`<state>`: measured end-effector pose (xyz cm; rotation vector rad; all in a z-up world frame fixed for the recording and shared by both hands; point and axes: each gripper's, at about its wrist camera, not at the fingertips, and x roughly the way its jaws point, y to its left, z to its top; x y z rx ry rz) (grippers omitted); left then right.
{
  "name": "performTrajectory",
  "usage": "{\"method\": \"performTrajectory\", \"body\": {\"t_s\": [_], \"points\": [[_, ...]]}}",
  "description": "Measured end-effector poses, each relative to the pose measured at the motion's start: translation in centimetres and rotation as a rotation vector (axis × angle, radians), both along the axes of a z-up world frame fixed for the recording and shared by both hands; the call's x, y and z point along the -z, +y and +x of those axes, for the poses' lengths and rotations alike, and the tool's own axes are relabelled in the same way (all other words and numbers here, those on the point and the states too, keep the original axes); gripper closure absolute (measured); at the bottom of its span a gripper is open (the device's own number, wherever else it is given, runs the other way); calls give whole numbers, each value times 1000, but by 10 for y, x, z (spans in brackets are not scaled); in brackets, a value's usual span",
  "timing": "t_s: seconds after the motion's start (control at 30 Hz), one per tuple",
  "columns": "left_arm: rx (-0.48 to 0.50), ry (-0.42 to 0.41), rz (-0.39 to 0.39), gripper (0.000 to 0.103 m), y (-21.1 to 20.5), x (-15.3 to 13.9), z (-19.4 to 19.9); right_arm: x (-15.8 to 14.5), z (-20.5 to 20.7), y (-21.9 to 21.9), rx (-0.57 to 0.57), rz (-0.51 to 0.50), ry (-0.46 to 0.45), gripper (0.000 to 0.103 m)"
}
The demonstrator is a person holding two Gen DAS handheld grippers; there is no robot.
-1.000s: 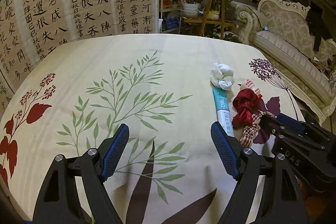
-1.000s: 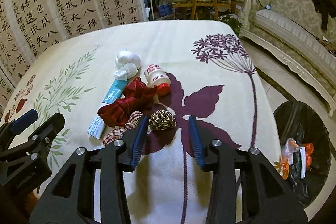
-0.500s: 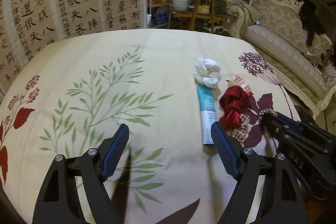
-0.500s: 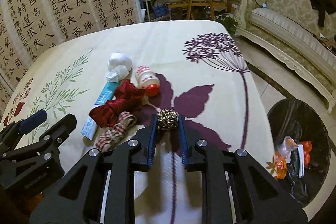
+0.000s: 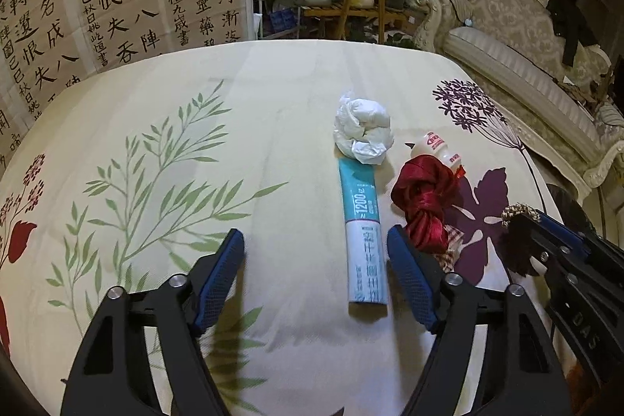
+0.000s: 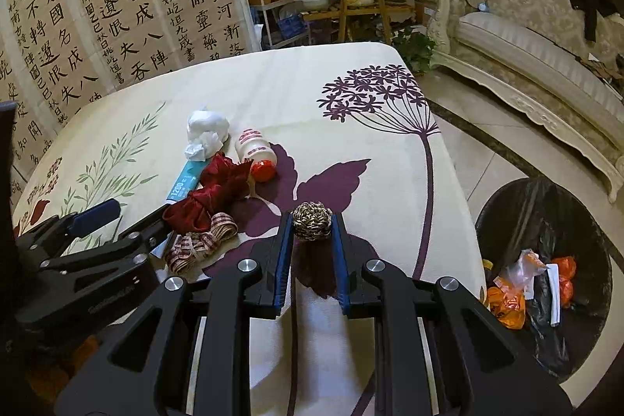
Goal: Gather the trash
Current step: 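Grasp the blue toothpaste tube with the left tool while the right tool holds the scrubber, then carry the toothpaste tube and scrubber ball over the trash bin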
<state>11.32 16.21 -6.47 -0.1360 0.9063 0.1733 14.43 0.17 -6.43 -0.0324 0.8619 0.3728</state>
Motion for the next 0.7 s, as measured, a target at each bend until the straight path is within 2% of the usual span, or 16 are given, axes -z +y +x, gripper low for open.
{"method": "performTrajectory", "body": {"t_s": [0.23, 0.37, 0.7], "points": [[29, 3, 29, 57, -5, 2, -3, 1, 0, -2, 3, 4, 6, 84], [32, -5, 37, 83, -4, 1, -6, 1, 0, -2, 3, 5, 7, 84], [27, -16, 21, 91, -4, -3, -16, 2, -10, -9, 16, 6, 2, 84]]}}
